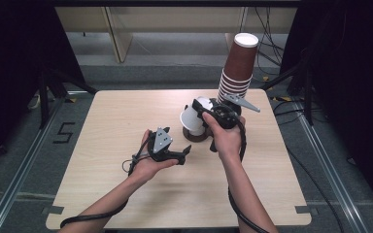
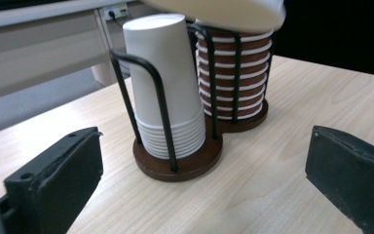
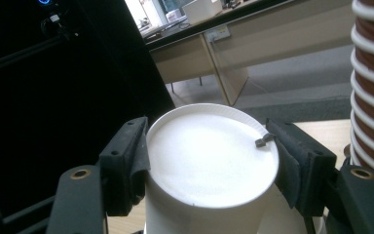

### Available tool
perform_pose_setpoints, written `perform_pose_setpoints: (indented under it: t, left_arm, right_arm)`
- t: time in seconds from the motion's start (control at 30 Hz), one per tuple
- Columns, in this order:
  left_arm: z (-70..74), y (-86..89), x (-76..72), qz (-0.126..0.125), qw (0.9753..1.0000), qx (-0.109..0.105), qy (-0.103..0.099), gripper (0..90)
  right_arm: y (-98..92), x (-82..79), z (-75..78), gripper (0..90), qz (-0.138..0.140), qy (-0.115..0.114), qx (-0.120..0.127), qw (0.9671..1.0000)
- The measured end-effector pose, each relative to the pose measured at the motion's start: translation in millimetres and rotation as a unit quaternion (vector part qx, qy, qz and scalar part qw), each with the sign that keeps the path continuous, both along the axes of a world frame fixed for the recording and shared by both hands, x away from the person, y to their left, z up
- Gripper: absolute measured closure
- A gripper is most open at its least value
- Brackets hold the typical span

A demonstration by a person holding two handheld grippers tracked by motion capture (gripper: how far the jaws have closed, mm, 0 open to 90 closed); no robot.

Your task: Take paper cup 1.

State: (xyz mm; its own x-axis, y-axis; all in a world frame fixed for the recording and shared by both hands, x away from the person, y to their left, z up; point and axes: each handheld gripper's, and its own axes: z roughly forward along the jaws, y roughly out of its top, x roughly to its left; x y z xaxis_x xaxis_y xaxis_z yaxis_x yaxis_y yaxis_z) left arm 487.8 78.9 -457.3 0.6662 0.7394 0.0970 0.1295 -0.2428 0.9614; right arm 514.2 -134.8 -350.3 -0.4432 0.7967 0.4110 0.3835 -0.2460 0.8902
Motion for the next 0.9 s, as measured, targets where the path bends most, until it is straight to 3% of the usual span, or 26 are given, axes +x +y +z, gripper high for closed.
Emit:
perform_pose_setpoints:
  t: [0.17,0.33,0.6,0.67,0.9]
  left_arm:
    - [-0.1,1.5,-2.6,-0.009,0.9999,-0.001,-0.010,0.0]
    - [-1.0,2.6,-4.5,-0.014,0.9999,-0.002,-0.007,0.0]
    - [-6.1,10.7,-4.9,-0.043,0.9989,0.007,-0.020,0.0]
    - [-7.0,11.0,-5.4,-0.048,0.9987,0.006,-0.019,0.0]
    - [-10.0,9.2,-8.7,-0.069,0.9974,0.002,-0.019,0.0]
  right_arm:
    - [-5.1,-1.1,-6.9,35.7,-0.003,0.015,0.004,0.9999]
    - [-9.6,-1.9,-12.2,35.7,0.002,0.023,0.020,0.9995]
    - [-19.2,-3.8,-23.9,35.7,0.002,0.045,0.044,0.9980]
    - [-19.7,-5.2,-25.8,35.6,0.002,0.063,0.063,0.9961]
    - [-26.2,-4.4,-36.4,35.7,0.010,0.077,0.095,0.9924]
